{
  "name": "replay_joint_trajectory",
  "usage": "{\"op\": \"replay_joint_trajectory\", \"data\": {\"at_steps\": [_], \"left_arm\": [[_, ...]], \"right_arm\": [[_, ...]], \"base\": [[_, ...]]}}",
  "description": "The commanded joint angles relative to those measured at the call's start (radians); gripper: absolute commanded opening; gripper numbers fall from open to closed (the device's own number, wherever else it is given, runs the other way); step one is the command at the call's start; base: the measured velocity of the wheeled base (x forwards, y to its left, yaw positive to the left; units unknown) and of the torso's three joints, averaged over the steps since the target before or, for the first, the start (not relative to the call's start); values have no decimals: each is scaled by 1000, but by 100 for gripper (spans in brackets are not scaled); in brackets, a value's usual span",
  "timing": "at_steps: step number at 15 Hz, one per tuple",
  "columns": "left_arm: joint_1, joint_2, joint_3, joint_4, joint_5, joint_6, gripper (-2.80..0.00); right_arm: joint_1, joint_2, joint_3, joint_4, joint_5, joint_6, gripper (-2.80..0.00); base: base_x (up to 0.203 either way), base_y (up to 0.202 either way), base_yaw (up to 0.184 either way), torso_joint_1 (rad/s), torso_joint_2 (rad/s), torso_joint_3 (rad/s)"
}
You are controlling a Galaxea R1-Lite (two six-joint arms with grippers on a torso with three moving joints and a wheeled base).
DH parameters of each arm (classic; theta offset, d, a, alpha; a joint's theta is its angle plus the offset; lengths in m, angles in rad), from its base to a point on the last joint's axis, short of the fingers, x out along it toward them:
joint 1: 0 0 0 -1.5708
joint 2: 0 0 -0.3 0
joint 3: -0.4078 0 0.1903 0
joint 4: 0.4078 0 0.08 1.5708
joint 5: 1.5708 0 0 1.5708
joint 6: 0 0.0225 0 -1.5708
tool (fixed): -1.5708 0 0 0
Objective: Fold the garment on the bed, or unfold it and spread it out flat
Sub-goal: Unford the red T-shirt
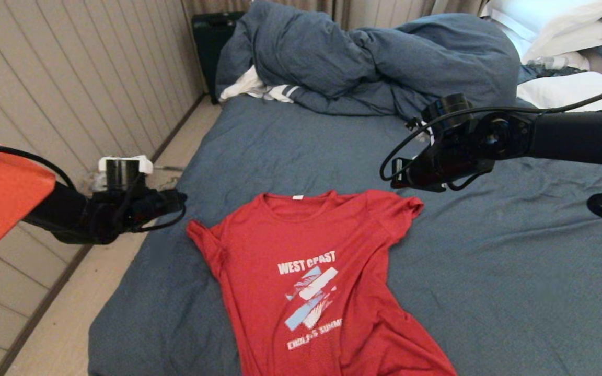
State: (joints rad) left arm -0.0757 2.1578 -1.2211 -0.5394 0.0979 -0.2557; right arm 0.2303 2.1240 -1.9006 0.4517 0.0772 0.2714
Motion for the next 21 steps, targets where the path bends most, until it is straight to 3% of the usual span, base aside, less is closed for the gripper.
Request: {"op": "replay_joint_trajectory", "data": {"at_steps": [1, 4, 5, 8, 12, 15, 21], "left_arm": [[32, -36, -23, 29, -23, -12, 0], [44, -137, -69, 253, -160, -143, 0], [33, -148, -75, 289, -186, -162, -280], [-60, -165, -61, 382, -218, -183, -280], [-223, -168, -70, 428, -206, -211, -280], [-287, -79, -178, 436, -199, -211, -280], [-328, 143, -494, 511, -182, -173, -280]], "right_arm": [[1, -3, 0, 2, 1, 2, -280], [4, -6, 5, 5, 1, 3, -280], [7, -7, 12, 5, 1, 3, -280], [21, -16, 27, 5, 1, 3, -280], [32, -32, 60, 5, 1, 5, -280], [34, -47, 60, 5, 2, 5, -280], [34, -45, 60, 2, 3, 5, -280]], "base": [[0, 0, 0, 0, 0, 0], [0, 0, 0, 0, 0, 0], [0, 0, 0, 0, 0, 0], [0, 0, 0, 0, 0, 0], [0, 0, 0, 0, 0, 0], [0, 0, 0, 0, 0, 0], [0, 0, 0, 0, 0, 0]]}}
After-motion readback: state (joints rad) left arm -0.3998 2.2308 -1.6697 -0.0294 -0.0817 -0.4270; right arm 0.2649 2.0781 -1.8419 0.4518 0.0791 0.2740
